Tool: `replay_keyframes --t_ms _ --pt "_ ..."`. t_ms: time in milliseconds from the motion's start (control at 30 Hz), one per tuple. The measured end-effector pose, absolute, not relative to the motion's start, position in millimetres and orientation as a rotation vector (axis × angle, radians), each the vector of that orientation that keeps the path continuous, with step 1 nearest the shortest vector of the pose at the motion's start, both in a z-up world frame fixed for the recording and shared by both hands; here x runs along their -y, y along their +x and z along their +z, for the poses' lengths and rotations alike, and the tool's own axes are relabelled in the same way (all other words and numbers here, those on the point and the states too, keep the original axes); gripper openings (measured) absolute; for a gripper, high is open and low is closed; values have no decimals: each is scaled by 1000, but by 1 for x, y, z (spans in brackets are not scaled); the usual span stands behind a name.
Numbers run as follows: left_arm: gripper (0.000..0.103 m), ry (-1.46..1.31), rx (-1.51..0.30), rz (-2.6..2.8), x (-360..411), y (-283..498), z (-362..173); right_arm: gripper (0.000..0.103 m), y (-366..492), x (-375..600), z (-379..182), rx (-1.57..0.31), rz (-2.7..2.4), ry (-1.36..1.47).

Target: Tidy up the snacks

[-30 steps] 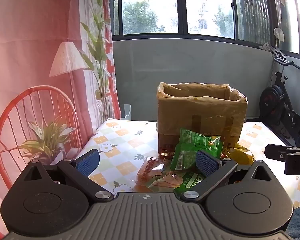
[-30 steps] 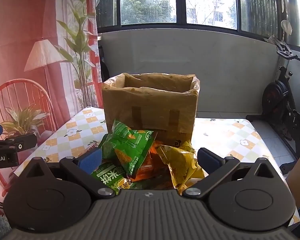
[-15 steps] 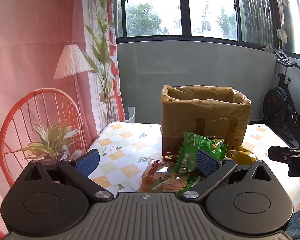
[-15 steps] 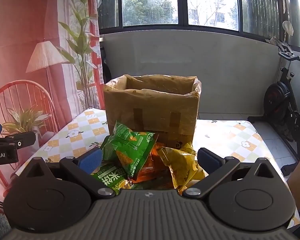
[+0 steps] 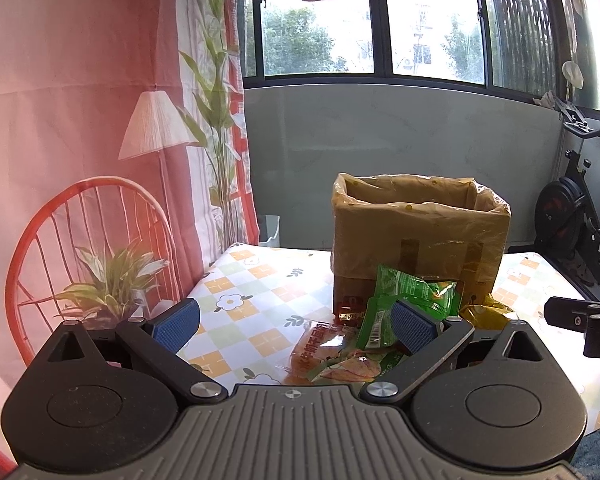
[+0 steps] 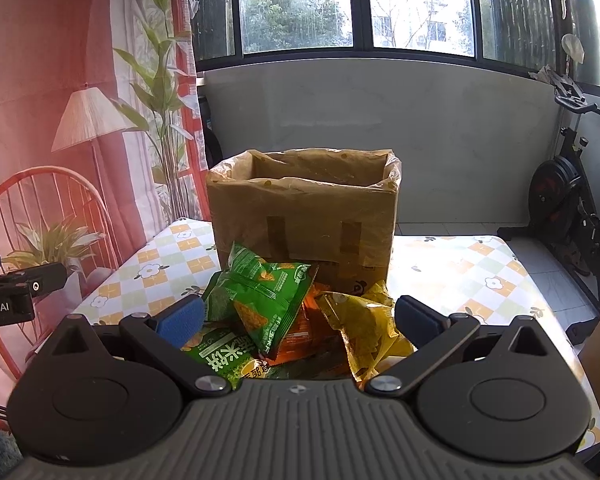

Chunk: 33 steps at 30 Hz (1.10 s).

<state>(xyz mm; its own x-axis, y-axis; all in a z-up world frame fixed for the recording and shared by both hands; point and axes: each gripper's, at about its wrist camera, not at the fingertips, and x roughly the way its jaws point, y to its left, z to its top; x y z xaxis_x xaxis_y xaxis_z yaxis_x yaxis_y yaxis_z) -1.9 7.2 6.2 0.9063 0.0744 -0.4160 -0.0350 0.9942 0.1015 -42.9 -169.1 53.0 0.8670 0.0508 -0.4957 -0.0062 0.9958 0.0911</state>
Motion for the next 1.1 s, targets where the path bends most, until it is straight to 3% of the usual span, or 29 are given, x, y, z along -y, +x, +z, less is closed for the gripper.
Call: replay_keyframes --t_ms 1100 --pt "102 85 -443 41 -6 -1 6 103 -43 170 53 -516 28 86"
